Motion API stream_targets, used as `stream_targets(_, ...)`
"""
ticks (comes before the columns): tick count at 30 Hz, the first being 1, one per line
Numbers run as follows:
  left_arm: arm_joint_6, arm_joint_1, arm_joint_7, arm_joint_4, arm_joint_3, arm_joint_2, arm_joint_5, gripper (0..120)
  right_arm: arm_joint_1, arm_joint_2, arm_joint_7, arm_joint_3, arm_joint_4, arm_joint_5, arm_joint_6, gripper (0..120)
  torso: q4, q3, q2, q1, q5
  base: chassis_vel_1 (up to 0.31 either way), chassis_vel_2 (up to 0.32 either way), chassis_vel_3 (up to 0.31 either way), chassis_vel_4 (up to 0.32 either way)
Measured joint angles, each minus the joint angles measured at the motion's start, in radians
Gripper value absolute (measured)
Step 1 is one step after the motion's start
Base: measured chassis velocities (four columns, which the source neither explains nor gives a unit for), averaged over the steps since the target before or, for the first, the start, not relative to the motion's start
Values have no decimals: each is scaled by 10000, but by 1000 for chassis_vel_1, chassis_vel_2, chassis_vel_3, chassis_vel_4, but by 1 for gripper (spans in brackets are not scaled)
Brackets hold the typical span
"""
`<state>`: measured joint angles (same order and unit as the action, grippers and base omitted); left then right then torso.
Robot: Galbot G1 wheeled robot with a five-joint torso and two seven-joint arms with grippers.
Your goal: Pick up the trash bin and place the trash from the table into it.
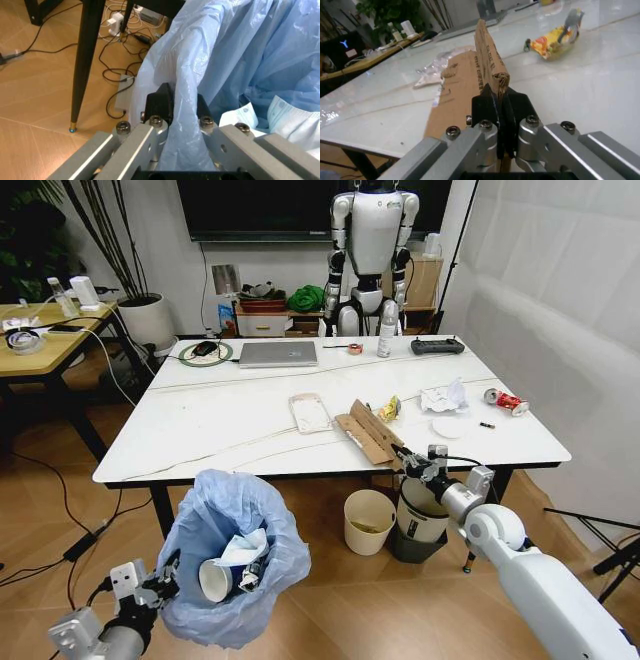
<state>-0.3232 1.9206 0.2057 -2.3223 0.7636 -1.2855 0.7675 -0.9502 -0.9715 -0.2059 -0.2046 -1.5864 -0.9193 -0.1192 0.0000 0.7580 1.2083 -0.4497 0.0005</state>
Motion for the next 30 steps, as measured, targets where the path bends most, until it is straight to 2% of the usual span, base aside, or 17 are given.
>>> stream_targets(4,-2,-41,6,63,-36,29,1,1,18,269,24,-124,-639,-262,-17,0,1,-1,1,0,-11,0,0,0,0)
stream_targets(10,-9,-90,28,110,-102,40,1,1,-183,879,-87,-373,-1506,-567,-3,0,0,0,0,0,-4,0,0,0,0)
stream_targets(14,-32,-118,102,153,-152,104,2,1,-778,1956,-413,-631,-2812,-895,47,0,0,0,0,0,-3,0,0,0,0)
stream_targets(16,-36,-120,106,155,-157,106,2,1,-832,2065,-438,-651,-2938,-908,47,0,0,0,0,0,-2,0,0,0,0)
stream_targets(17,-51,-124,117,157,-169,125,5,1,-1131,2677,-566,-754,-3658,-973,29,0,-1,-1,0,1,-2,0,0,0,0)
stream_targets(20,-80,-125,139,157,-156,163,45,1,-1492,3708,-638,-861,-5008,-1067,-204,0,-3,-1,1,1,-6,0,0,0,0)
stream_targets(21,-89,-127,148,154,-143,176,72,1,-1564,4023,-634,-856,-5471,-1172,-298,0,-2,-1,1,1,-6,0,0,0,0)
stream_targets(22,-89,-127,148,154,-143,176,72,1,-1564,4023,-634,-856,-5471,-1172,-298,0,-2,-1,1,1,-6,0,0,0,0)
stream_targets(27,-121,-129,156,78,-149,219,155,1,-1908,5047,-513,-100,-6963,-1207,-483,0,0,-1,1,2,-6,0,0,0,0)
stream_targets(30,-128,-135,154,65,-158,249,172,1,-1896,5177,-476,500,-7306,-1129,-558,0,-1,-2,1,2,-4,0,0,0,0)
